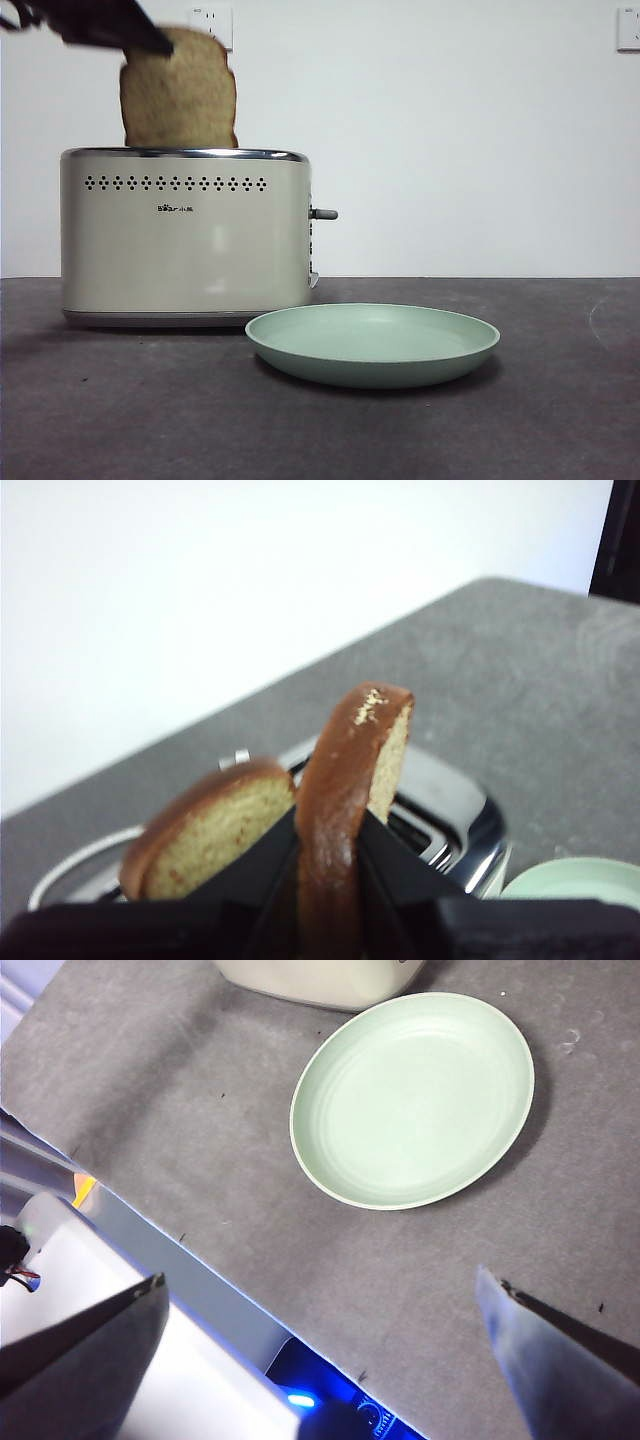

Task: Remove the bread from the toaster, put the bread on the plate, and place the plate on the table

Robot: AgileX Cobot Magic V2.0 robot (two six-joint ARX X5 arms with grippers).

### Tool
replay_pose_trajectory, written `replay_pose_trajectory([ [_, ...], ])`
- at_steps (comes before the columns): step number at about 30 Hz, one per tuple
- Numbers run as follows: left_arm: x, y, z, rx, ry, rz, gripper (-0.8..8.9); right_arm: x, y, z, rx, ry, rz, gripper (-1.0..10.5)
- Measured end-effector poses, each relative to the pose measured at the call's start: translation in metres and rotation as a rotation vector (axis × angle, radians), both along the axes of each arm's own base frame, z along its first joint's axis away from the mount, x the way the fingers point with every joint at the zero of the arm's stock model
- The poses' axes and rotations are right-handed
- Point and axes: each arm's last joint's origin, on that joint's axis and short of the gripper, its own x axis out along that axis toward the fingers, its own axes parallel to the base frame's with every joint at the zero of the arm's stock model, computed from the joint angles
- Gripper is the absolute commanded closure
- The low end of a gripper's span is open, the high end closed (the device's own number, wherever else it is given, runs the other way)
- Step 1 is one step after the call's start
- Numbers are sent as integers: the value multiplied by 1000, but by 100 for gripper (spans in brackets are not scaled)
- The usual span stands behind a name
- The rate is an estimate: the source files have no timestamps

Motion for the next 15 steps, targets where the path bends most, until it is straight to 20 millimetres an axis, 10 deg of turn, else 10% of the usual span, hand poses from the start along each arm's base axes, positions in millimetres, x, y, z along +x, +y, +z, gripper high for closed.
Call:
replay_pose_trajectory([
  [15,-88,12,45,-63,20,-1,822,9,2,0,5,-23,-1,320],
])
